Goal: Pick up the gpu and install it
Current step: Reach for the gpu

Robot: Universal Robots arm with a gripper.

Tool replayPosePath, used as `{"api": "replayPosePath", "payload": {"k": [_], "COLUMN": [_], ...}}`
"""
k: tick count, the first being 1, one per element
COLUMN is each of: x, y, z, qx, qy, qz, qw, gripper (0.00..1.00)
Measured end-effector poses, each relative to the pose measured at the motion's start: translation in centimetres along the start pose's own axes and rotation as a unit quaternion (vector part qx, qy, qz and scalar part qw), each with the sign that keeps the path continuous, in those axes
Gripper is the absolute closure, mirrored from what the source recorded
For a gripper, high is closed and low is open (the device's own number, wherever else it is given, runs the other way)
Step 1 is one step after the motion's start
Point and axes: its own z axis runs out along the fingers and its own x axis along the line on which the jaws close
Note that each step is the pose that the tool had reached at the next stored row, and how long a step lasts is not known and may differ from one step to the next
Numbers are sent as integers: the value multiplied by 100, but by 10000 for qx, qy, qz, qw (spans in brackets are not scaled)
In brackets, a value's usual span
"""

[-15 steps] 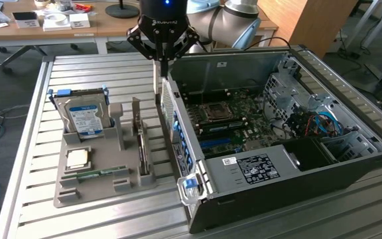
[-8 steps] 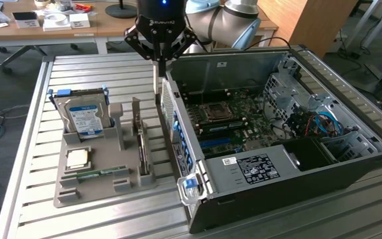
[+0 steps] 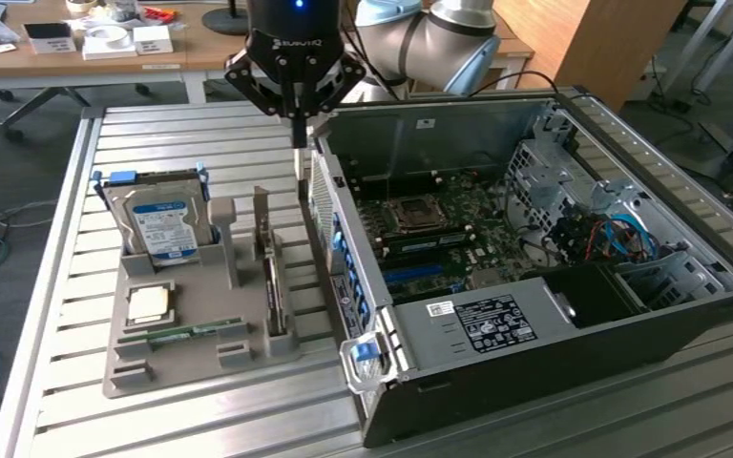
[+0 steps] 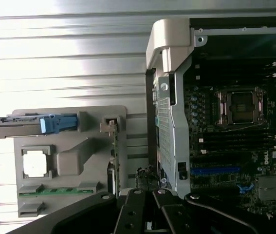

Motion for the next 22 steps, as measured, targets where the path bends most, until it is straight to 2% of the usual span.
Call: {"api": "replayPosePath", "payload": {"k": [15, 22], "x": [232, 264], "y": [-17, -20], "z": [-5, -5], "qx": [0, 0], "qy": [0, 0], "qz": [0, -1], "qw": [10000, 10000], "gripper": [89, 89]}}
